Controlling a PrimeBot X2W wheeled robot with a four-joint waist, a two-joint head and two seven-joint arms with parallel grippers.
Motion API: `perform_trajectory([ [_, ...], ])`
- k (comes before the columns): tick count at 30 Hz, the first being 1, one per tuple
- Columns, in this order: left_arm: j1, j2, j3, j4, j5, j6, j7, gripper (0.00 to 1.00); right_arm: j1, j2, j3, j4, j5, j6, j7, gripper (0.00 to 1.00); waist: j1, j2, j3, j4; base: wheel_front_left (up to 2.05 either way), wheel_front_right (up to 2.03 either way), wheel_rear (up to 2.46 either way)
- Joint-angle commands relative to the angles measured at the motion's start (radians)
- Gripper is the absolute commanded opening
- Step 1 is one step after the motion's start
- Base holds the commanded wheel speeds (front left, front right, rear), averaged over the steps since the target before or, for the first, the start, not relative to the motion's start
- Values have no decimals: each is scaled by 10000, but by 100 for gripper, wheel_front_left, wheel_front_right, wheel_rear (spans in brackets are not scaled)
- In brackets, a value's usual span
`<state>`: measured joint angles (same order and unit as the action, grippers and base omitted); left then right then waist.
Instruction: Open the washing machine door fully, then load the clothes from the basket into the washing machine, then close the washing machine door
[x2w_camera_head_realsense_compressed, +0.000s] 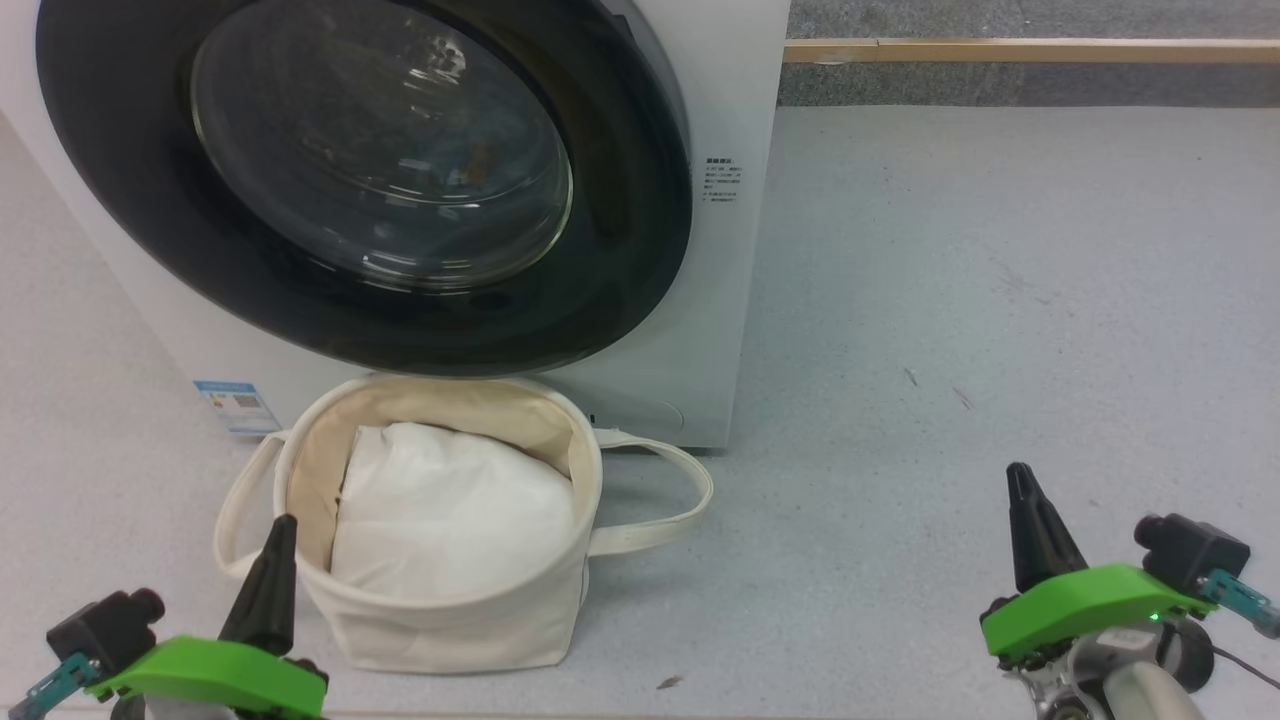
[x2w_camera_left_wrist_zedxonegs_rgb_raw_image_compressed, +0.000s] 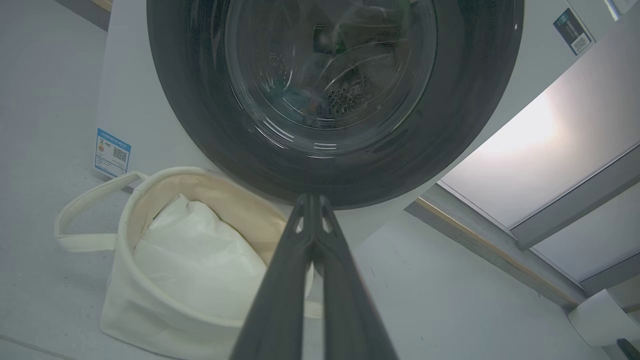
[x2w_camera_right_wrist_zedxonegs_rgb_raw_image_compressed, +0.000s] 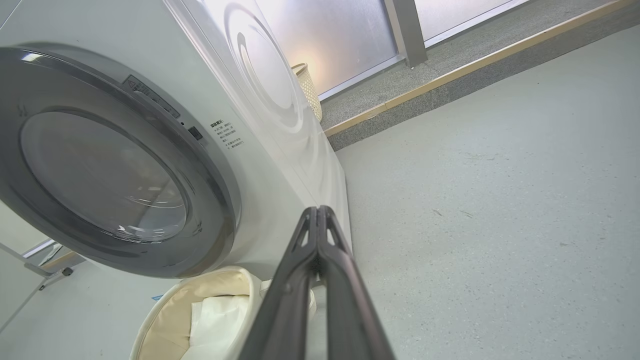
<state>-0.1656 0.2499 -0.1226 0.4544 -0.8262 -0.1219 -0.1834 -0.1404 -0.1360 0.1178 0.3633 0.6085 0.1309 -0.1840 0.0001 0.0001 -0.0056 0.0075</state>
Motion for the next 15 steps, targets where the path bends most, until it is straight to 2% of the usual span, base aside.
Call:
perform_trajectory([
  [1, -342, 104, 265, -410, -225, 84, 72, 0, -407, -19, -110, -380, 266, 0, 84, 0, 0, -1, 0, -2, 0, 0, 0],
  [15, -197, -209, 578, -762, -1360, 152, 500, 0, -327, 108, -439, -479, 1720, -1, 514, 0, 0, -1, 5, -13, 0, 0, 0],
])
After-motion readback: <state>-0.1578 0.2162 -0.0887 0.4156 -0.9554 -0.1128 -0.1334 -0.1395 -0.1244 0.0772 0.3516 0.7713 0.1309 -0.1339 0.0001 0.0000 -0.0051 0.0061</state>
